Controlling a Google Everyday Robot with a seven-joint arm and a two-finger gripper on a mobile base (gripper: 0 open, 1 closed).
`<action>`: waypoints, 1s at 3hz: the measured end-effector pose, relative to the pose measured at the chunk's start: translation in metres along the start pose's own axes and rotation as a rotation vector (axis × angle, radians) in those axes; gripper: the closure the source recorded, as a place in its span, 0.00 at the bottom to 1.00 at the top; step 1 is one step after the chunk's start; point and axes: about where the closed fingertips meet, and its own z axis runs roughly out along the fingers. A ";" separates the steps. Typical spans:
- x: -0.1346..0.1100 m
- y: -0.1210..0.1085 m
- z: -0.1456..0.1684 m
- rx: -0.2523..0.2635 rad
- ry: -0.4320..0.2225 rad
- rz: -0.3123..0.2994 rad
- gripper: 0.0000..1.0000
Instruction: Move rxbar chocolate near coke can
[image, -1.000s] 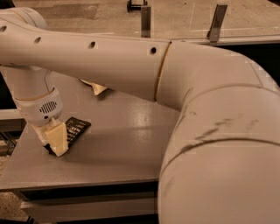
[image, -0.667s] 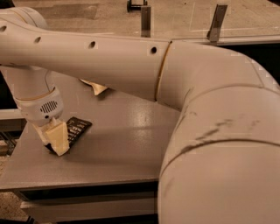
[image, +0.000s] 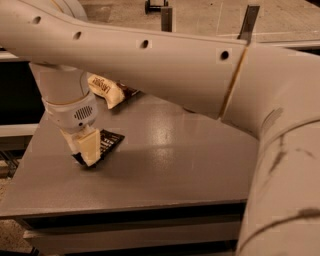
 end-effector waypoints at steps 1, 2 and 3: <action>0.016 0.009 -0.011 0.026 0.002 0.015 1.00; 0.026 0.013 -0.017 0.038 0.006 0.025 1.00; 0.034 0.014 -0.021 0.045 0.007 0.035 1.00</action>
Offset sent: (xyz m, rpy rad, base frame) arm 0.0151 -0.0473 0.0209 -0.0096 -0.0171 -0.0370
